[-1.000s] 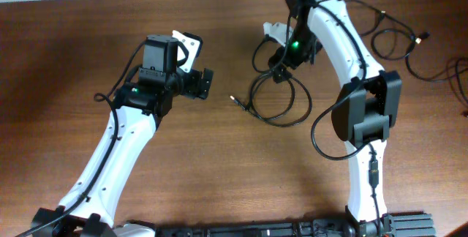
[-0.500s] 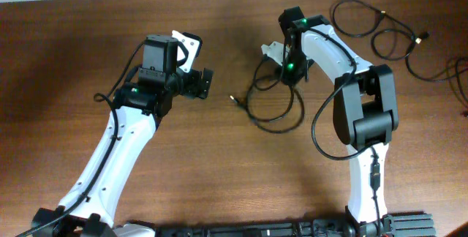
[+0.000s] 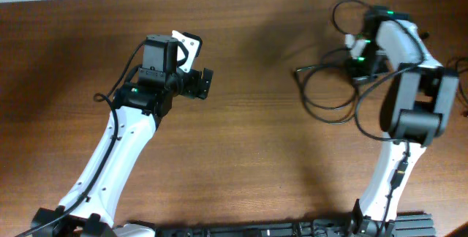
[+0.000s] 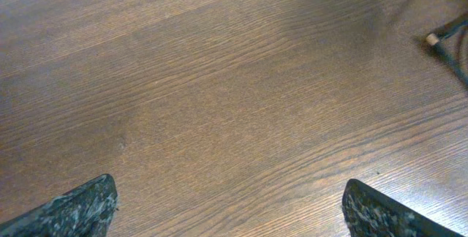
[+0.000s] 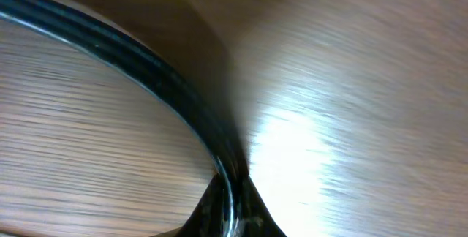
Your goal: Untangle cables
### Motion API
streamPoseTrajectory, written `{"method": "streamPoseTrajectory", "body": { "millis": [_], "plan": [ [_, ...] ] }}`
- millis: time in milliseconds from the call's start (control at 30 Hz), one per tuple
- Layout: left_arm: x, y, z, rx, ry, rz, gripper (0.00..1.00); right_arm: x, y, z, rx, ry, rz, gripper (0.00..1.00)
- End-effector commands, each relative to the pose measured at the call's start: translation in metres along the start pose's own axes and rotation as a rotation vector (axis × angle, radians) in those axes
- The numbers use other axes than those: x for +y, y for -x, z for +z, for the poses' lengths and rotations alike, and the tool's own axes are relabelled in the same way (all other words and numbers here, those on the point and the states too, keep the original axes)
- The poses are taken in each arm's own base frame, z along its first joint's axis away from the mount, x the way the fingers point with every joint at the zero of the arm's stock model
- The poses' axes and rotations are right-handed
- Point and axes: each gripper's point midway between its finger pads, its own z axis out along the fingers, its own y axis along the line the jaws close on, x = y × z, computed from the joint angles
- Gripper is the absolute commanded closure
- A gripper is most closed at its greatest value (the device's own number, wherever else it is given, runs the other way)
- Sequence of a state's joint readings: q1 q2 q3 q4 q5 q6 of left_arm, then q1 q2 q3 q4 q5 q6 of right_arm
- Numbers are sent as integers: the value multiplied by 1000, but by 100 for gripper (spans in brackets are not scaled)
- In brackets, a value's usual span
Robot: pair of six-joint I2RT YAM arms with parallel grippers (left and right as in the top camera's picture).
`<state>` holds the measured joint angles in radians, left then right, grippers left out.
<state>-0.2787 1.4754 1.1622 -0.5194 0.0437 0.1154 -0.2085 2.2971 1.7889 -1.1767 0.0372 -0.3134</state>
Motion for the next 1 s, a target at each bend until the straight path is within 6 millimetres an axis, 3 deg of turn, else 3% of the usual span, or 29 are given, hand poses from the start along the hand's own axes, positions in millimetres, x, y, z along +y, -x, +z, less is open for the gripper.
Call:
{"method": "streamPoseTrajectory", "body": {
  "millis": [0,167,300,367,400,467,500,600,733,800,833,900,967],
  "plan": [
    [4,3,-4,-13,13,5,1,-54,-32,17,47,7,156,96],
    [4,3,-4,-14,13,5,1,-126,-73,23,11,60,378,96],
    [4,4,-4,-17,13,6,1,-156,-89,24,-49,116,523,96],
    [4,4,-4,-17,13,6,1,-157,-90,18,-80,170,552,95],
    [4,4,-4,-17,13,6,1,-158,-89,12,-89,179,557,85],
    [4,3,-4,-15,13,5,1,-165,-83,-16,-152,160,561,59],
    [4,3,-4,-15,13,5,1,-166,-80,-27,-188,158,559,55],
    [4,3,-4,-15,13,5,1,-167,-77,-88,-330,113,545,49],
    [4,3,-4,-15,13,5,1,-136,-69,-152,-457,94,471,48],
    [4,3,-4,-15,13,5,1,-95,-60,-184,-499,94,376,47],
    [4,3,-4,-15,13,5,1,-65,-53,-197,-505,101,317,47],
    [4,3,-4,-15,13,5,1,-27,-45,-207,-501,127,278,46],
    [4,3,-4,-15,13,5,1,24,-34,-210,-476,154,181,39]
  ]
}}
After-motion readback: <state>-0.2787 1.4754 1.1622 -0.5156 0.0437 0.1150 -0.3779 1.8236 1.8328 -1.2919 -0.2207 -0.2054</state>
